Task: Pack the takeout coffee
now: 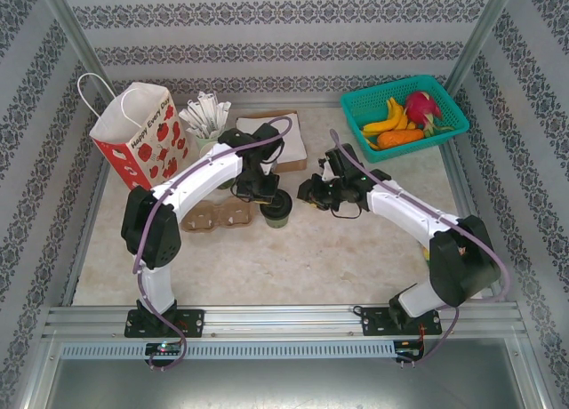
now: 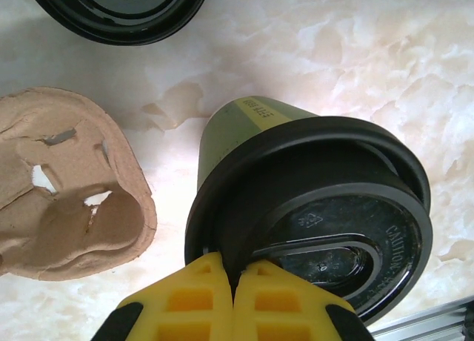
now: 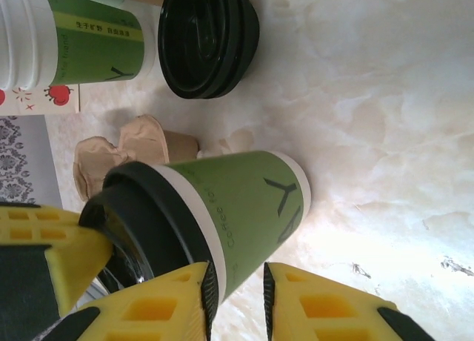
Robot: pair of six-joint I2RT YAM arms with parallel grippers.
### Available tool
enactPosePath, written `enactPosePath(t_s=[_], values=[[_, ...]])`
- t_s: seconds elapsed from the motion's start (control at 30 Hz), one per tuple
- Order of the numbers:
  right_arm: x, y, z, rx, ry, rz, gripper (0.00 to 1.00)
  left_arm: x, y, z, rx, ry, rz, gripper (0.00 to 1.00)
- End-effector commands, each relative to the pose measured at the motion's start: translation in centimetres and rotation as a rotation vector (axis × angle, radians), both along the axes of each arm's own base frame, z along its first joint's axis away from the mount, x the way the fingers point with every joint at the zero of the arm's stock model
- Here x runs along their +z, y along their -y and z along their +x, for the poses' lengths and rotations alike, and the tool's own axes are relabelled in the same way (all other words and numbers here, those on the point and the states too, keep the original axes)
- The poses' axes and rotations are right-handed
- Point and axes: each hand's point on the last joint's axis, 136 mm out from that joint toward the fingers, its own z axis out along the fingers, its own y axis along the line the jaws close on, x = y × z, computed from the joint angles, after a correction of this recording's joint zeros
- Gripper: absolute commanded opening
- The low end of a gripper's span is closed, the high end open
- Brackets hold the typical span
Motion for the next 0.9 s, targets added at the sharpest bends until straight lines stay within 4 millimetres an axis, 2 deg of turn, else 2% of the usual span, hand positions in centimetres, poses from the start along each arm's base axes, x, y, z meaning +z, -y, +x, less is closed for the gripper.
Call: enactPosePath(t_s=[0.0,0.13,0.33,0.5,0.63,0.87], values=[[0.6,-1.1,0.4,0.045,0.004,0.041,0.29,-0.8,-0.6,-0.6,-0.039,-0.030,0.066,0.00],[0.7,-2.0,0.9,0.073,0.002,0.069,0.29,-1.2,-0.5,-0.6,-0.042,-0.038,0.066,0.00],[-0.4,-2.8,0.7,0.100,-0.030,0.083,0.29,-1.8,-0.5,-0.7,-0.035,-0.046,0.066,0.00],[-2.2,-3.3,-0.1,0.115,-0.077,0.080,0.29,-3.6,-0.3,-1.1,-0.046,-0.055,0.048,0.00],[-4.5,-3.1,-0.6,0.092,-0.138,0.058,0.28,-5.1,0.0,-1.4,-0.085,-0.040,0.015,0.00],[-5.4,-3.7,-0.6,0.095,-0.188,0.066,0.32,-4.7,0.5,-0.7,-0.155,0.004,-0.002,0.00]])
